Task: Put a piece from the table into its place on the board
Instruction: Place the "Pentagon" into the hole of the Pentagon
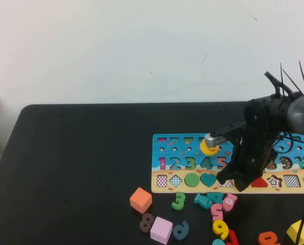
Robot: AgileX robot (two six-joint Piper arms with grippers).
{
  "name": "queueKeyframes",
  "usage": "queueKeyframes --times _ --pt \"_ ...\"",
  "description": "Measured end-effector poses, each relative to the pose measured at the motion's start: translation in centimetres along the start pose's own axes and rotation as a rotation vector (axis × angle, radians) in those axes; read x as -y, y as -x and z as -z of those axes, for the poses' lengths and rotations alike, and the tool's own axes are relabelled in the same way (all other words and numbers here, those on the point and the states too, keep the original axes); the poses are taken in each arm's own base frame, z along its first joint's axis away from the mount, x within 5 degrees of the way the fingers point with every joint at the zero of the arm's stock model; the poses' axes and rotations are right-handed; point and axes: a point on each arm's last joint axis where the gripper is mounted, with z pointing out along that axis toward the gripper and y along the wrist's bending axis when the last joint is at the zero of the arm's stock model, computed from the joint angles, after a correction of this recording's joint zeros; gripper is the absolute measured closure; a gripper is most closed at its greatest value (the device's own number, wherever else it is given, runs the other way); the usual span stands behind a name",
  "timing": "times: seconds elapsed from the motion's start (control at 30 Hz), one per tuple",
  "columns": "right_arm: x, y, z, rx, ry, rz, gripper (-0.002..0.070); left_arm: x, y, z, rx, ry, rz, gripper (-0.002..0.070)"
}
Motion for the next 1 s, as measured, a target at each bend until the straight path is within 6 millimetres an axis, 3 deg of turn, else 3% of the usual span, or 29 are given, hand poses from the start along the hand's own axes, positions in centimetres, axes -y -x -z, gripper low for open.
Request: queueKeyframes --times 1.0 --pt "-0.19 0.84 0.04 0.091 0.025 -0.107 0.0657 0.0 0.0 0.0 0.0 0.0 -0.002 0.0676"
